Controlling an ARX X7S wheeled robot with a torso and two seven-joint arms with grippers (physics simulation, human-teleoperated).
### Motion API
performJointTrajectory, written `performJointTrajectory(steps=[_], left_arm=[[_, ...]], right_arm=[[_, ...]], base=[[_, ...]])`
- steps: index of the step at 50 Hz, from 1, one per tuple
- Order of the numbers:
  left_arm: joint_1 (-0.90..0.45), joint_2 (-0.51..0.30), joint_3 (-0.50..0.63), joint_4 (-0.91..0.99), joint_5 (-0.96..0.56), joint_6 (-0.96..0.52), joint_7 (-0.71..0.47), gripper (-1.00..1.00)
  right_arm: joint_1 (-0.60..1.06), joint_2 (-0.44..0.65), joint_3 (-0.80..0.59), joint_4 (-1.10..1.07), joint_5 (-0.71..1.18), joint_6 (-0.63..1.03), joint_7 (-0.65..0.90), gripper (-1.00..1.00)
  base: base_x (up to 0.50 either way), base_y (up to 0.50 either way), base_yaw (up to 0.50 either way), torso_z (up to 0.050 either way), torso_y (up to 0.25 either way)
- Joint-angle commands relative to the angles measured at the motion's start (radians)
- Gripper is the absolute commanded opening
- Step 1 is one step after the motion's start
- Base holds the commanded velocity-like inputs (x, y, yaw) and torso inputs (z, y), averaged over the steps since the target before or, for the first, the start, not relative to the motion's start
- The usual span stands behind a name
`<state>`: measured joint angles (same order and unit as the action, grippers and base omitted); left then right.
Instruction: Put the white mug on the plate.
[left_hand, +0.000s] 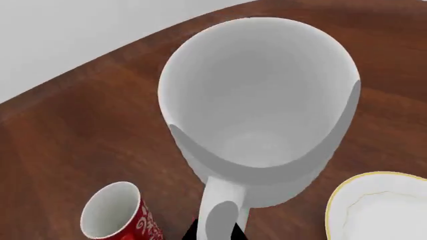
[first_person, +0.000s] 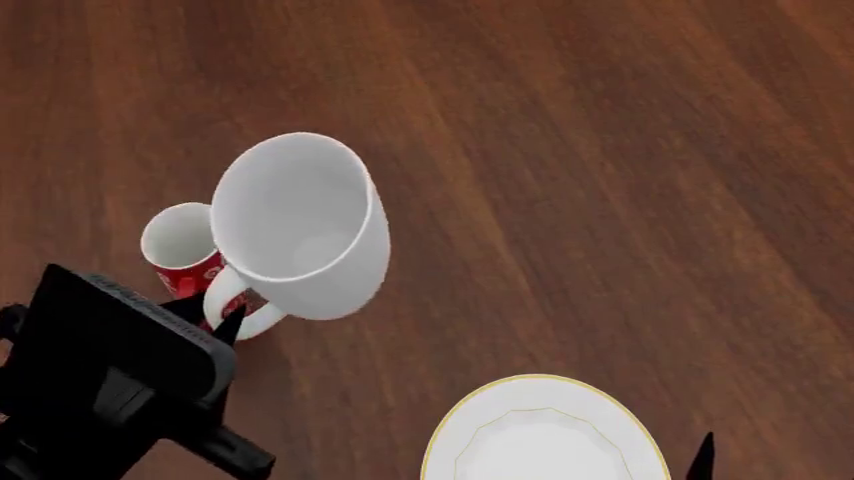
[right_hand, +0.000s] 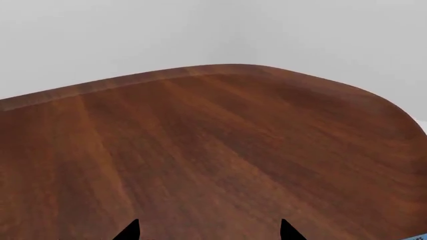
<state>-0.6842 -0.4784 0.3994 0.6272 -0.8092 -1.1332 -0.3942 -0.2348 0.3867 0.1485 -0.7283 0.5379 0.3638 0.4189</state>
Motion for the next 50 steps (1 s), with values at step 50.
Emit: performJointTrajectory(steps=[50], left_arm=[[-0.097, 0.161, 0.318, -0.19, -0.021, -0.034, 0.149, -1.0]], right_arm=[[0.016, 0.008, -0.041, 0.024, 0.002, -0.018, -0.003, 1.0]], base=[[0.0, 0.0, 0.0, 0.0, 0.0]])
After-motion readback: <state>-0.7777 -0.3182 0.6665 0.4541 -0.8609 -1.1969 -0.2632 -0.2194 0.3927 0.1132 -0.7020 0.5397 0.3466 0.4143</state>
